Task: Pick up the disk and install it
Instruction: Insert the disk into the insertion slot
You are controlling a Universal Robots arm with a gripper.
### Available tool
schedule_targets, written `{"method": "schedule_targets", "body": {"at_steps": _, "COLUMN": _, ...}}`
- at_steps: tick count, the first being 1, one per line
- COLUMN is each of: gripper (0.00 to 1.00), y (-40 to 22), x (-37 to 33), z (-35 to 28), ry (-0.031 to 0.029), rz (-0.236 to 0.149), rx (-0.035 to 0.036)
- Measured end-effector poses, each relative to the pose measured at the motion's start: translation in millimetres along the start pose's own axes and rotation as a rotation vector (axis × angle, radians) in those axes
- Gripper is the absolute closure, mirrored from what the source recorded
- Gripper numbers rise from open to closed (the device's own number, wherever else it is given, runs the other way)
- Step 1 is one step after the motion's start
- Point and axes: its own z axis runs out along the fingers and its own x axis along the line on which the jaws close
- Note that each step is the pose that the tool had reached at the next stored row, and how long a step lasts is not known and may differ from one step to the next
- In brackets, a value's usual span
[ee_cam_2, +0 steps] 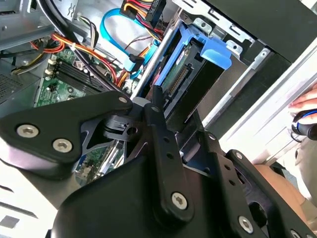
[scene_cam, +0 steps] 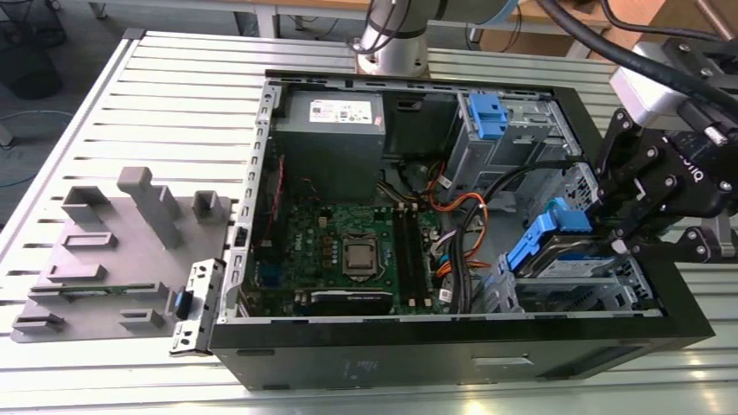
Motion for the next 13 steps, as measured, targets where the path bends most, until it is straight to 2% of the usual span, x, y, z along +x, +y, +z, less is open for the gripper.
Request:
{"method": "schedule_targets", "body": {"at_steps": 9, "gripper": 0.65, "y": -0.8, "x": 0.7, "z": 16.0, "ry": 0.0001, "rz": 0.0, "rx": 0.0}}
{"method": "schedule_targets", "body": {"at_steps": 13, "gripper": 0.65, "y": -0.8, "x": 0.7, "z": 16.2, "ry": 0.0005, "rz": 0.0, "rx": 0.0}}
